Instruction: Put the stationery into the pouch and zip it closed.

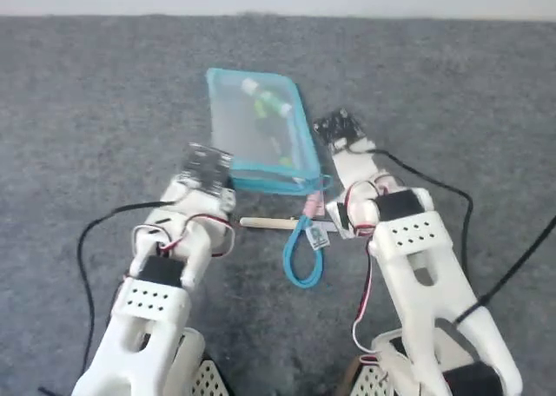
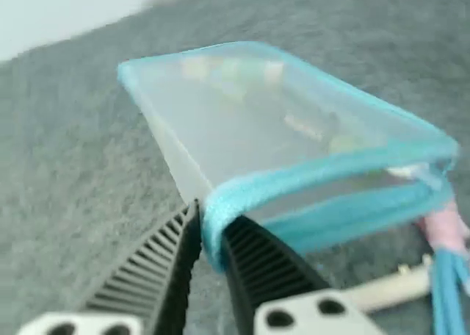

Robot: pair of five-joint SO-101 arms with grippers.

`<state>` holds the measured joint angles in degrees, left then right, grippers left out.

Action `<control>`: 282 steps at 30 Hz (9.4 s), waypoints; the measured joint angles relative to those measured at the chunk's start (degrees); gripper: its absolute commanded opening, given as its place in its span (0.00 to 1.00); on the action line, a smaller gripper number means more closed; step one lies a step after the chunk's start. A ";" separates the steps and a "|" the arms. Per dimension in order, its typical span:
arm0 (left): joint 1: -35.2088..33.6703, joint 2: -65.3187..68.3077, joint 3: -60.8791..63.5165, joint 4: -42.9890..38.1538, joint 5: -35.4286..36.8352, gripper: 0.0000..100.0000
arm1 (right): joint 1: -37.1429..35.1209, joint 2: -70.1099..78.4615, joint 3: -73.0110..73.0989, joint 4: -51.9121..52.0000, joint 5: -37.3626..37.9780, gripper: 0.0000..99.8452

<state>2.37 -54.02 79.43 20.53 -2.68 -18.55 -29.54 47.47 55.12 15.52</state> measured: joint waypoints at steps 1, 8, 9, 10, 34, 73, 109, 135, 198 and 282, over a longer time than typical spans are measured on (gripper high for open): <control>-3.08 0.00 -0.88 0.00 2.29 0.01 | 0.09 0.00 0.53 -0.26 0.00 0.18; -10.02 0.00 -2.90 0.00 3.25 0.01 | 0.09 0.09 1.23 -1.05 -0.26 0.18; -7.12 0.00 -2.90 0.00 0.18 0.01 | 0.00 0.62 1.23 -1.05 -0.26 0.18; -4.57 -0.09 -2.29 0.00 -2.73 0.01 | -0.18 1.32 1.23 -1.05 -0.26 0.18; -14.33 0.00 -2.64 0.18 5.27 0.01 | -0.18 10.29 1.23 -5.54 8.26 0.18; -13.19 0.00 -2.64 0.18 5.36 0.01 | -3.08 23.82 -0.53 -6.95 26.55 0.01; -13.19 0.00 -2.64 0.18 5.36 0.01 | 9.76 9.67 -5.54 2.37 -0.79 0.01; -13.19 0.00 -2.64 0.18 5.36 0.01 | 21.45 -0.70 -3.25 5.10 -4.04 0.13; -3.52 0.00 -2.64 0.18 5.36 0.01 | 4.04 -6.95 -11.52 22.86 11.78 0.01; -1.05 -0.09 0.79 -2.37 -3.34 0.01 | 4.84 23.56 -20.66 2.81 0.53 0.15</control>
<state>1.32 -54.11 80.22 18.15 -6.02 -13.71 -5.98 26.81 57.93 16.04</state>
